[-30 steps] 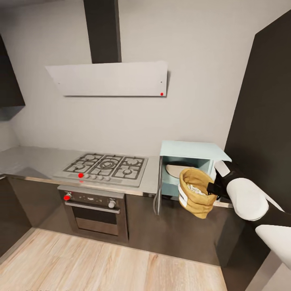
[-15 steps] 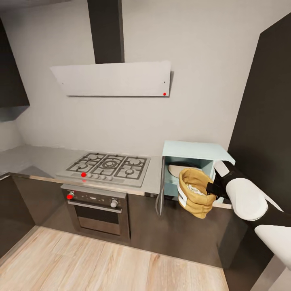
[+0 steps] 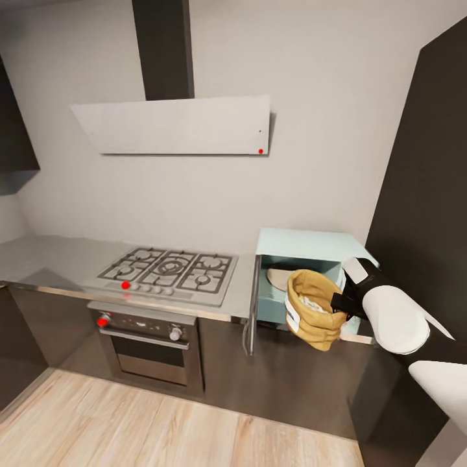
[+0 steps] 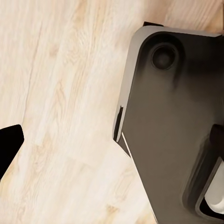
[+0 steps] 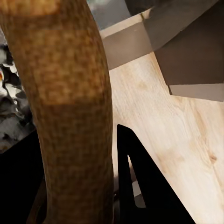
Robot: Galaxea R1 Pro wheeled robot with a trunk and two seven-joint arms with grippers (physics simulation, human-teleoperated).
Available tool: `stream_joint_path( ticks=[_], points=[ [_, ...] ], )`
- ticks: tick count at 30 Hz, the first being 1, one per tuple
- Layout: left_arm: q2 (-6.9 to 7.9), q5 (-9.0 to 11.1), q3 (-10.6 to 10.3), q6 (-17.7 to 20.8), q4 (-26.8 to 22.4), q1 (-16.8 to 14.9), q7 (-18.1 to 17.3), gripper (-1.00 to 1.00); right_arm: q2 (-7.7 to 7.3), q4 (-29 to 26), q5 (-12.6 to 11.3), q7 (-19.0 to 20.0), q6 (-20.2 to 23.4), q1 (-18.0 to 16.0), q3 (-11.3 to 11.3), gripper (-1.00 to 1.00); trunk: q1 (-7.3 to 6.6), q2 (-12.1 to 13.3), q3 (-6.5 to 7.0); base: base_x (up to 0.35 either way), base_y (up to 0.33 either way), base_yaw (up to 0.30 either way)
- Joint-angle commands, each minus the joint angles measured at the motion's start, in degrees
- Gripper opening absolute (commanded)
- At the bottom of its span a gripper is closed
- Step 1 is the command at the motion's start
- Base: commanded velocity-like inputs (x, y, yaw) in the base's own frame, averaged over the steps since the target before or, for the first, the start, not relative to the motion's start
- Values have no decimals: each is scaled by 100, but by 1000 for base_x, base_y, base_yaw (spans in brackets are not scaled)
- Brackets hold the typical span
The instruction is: In the kitchen, take the popcorn bag from the countertop, put it into the microwave, and heat it until the popcorn is cooked so the cooked popcorn ends up inside the bag.
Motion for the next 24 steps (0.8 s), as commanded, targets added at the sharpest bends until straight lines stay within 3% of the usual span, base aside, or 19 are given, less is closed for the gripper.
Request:
stream_joint_path(
  ticks=[1,17,24],
  points=[
    [-2,1,19,4,-11,5,2,100,2,-4,-5,-26,14,-2,-27,-100,5,-2,0,302,0,0],
    [-2,1,17,4,-11,5,1,100,2,-4,-5,-26,14,-2,-27,-100,5,-2,0,131,0,0],
    [-2,1,19,4,-11,5,1,100,2,-4,-5,-26,14,-2,-27,-100,5,-2,0,19,0,0]
  ],
)
